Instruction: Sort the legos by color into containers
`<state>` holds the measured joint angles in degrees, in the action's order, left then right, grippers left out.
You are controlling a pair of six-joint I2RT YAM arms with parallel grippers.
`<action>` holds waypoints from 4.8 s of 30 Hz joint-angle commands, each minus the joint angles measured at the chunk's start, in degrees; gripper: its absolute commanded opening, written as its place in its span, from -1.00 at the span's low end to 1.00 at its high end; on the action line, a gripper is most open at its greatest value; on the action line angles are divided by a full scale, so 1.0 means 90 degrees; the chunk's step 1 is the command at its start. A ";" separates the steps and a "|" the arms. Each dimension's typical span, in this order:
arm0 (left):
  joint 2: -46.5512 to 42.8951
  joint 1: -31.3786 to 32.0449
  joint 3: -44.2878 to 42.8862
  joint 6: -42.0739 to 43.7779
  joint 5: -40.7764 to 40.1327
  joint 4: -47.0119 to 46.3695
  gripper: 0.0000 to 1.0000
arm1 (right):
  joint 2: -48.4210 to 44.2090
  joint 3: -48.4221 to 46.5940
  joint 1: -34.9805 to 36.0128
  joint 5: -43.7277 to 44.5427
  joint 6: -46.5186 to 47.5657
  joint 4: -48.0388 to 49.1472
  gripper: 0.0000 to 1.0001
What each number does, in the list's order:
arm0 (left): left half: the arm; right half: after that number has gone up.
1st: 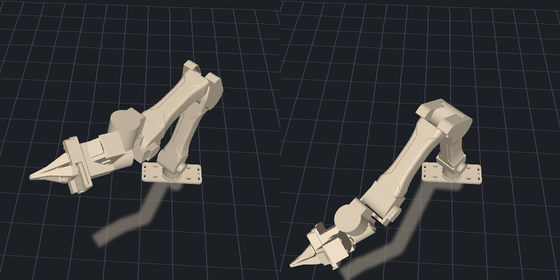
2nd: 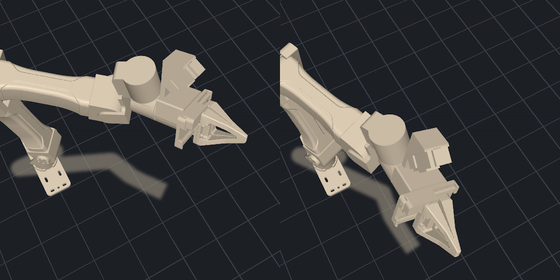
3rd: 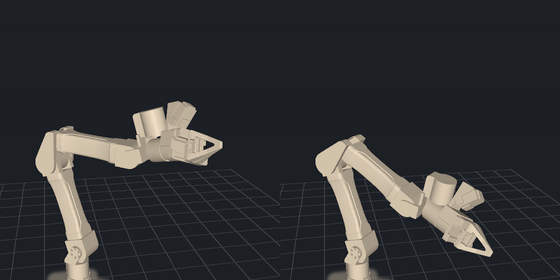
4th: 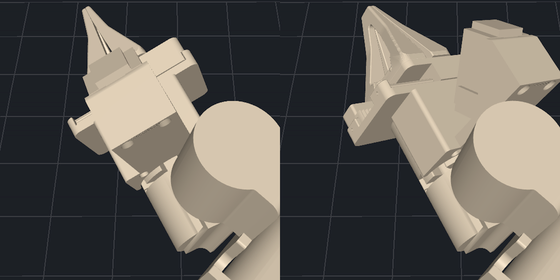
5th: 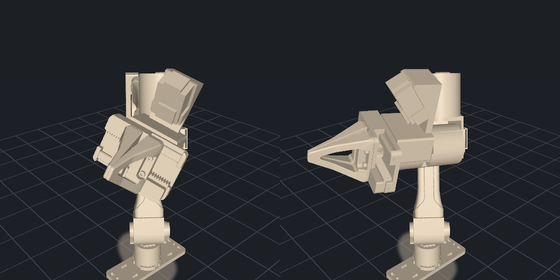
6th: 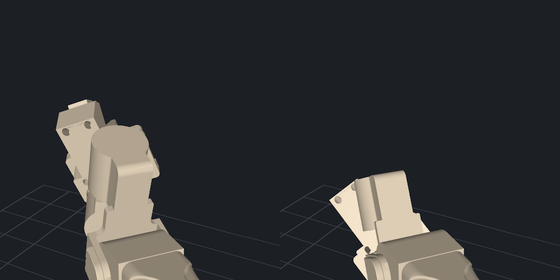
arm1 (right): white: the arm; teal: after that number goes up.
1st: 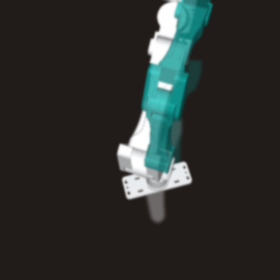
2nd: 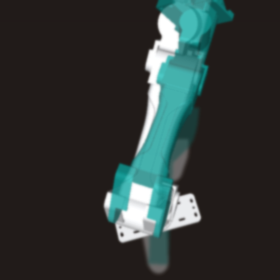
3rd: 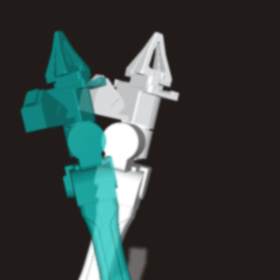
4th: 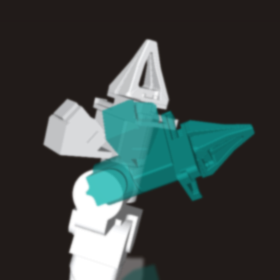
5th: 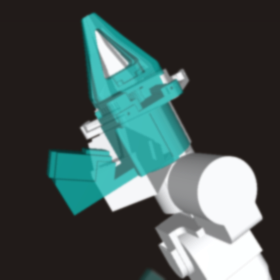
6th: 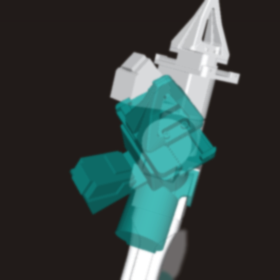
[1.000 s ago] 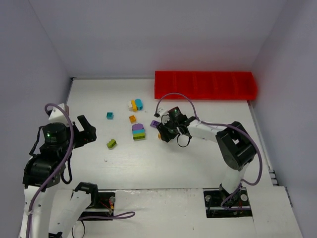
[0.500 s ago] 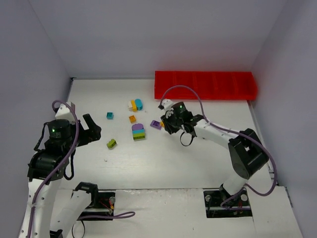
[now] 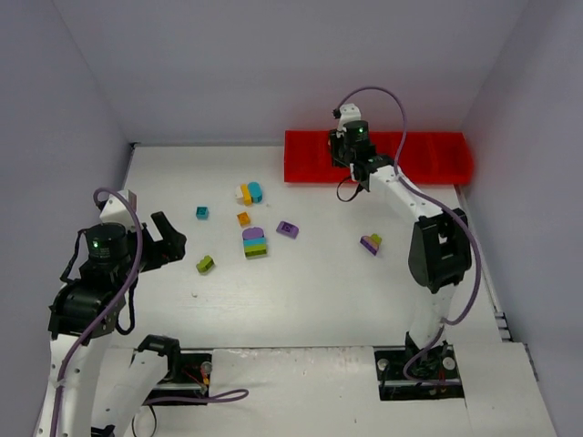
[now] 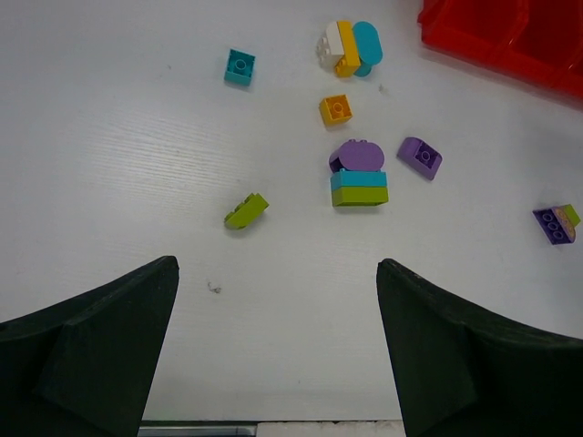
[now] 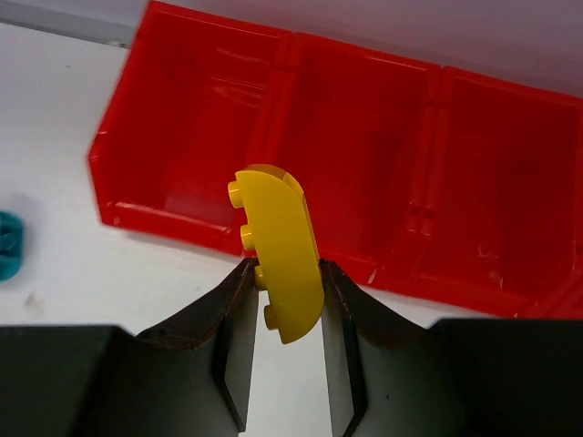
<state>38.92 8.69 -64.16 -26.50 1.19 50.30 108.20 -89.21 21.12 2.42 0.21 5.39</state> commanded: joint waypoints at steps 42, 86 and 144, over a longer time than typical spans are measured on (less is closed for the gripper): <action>0.0989 0.0021 0.0244 0.0044 -0.0132 -0.0951 0.67 | 0.0144 0.1738 0.1520 -0.1938 0.1383 0.0114 0.62; 0.0852 0.0021 0.0742 0.0288 -0.0074 -0.1010 0.67 | 0.1716 -0.1307 -0.1712 -0.0083 0.0651 0.0339 -0.65; 0.5832 0.0773 0.0625 0.3257 0.0092 -0.2054 -0.05 | -0.4152 0.3857 -0.0111 -0.1753 -0.1156 0.0271 0.08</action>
<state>91.70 15.07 -57.84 1.61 2.66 33.43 72.95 -54.48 20.23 -13.13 -10.13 4.91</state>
